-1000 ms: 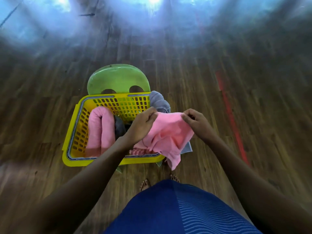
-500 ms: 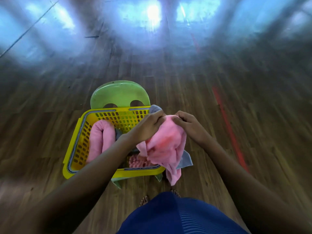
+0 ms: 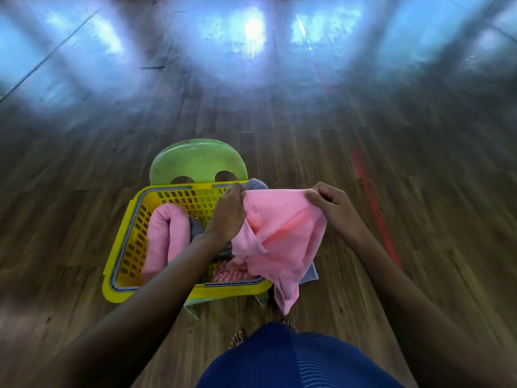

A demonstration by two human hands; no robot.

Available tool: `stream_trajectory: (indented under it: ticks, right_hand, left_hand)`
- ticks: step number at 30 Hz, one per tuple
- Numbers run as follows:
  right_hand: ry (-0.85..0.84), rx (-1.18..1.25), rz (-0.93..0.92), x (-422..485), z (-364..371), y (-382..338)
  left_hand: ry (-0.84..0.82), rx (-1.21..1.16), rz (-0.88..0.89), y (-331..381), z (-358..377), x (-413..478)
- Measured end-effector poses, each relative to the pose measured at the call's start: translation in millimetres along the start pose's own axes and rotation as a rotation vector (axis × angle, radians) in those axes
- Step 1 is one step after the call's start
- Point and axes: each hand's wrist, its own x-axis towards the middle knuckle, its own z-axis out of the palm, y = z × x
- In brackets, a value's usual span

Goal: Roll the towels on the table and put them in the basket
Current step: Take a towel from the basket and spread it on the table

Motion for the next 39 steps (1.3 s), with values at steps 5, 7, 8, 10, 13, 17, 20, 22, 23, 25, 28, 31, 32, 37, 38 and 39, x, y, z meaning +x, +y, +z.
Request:
stream_trajectory:
  ticks: [5, 7, 8, 10, 13, 17, 20, 22, 23, 25, 28, 31, 32, 37, 38, 39]
  right_hand:
    - [-0.104, 0.069, 0.138, -1.3, -2.5, 5.4]
    - [-0.200, 0.075, 0.141, 1.3, 4.1, -3.5]
    - [-0.229, 0.079, 0.120, 3.3, 7.6, -8.1]
    - [-0.222, 0.125, 0.052, 7.1, 12.9, -18.5]
    - [-0.112, 0.215, -0.006, 12.7, 15.5, -30.3]
    - [0.045, 0.192, -0.047, 20.7, 8.8, -38.4]
    - [0.074, 0.128, -0.071, 23.8, 3.5, -41.0]
    - [0.100, 0.130, -0.065, 24.1, -2.3, -39.3]
    - [0.120, 0.135, -0.062, 24.4, -6.4, -37.7]
    - [0.156, 0.132, -0.047, 24.0, -17.1, -32.6]
    - [0.191, 0.150, -0.015, 20.7, -33.2, -22.6]
    - [0.194, 0.146, 0.044, 15.2, -39.6, -13.4]
    - [0.192, 0.138, 0.070, 13.8, -39.6, -9.4]
    - [0.026, 0.001, 0.168, 14.3, -26.9, 2.5]
    - [-0.019, 0.007, 0.171, 14.4, -21.6, -1.5]
    - [-0.053, 0.027, 0.156, 15.4, -15.9, -7.2]
  left_hand:
    - [-0.110, -0.138, 0.053, 48.8, -21.4, 14.4]
    - [-0.165, -0.105, 0.102, 64.2, -23.8, 23.7]
    - [-0.183, -0.087, 0.128, 70.9, -24.4, 27.5]
    - [-0.207, -0.074, 0.187, 83.0, -26.6, 33.7]
    - [-0.228, -0.107, 0.193, 84.3, -31.1, 40.7]
    - [-0.248, -0.081, 0.172, 63.3, -30.5, 38.6]
    - [-0.157, -0.045, 0.194, 48.6, -27.6, 31.8]
    - [-0.080, -0.011, 0.200, 43.3, -26.5, 28.4]
    - [-0.047, -0.003, 0.190, 41.1, -27.4, 27.6]
    - [0.000, 0.005, 0.157, 32.9, -29.2, 27.6]
    - [0.035, -0.003, 0.104, 23.7, -33.7, 30.8]
    - [0.019, -0.032, 0.097, 29.9, -35.6, 34.7]
    - [0.004, -0.038, 0.101, 34.2, -35.8, 36.8]
    - [-0.101, -0.062, 0.167, 65.6, -38.0, 56.2]
    - [-0.121, -0.079, 0.218, 76.0, -38.4, 59.2]
    - [-0.137, -0.087, 0.272, 87.0, -38.9, 61.6]
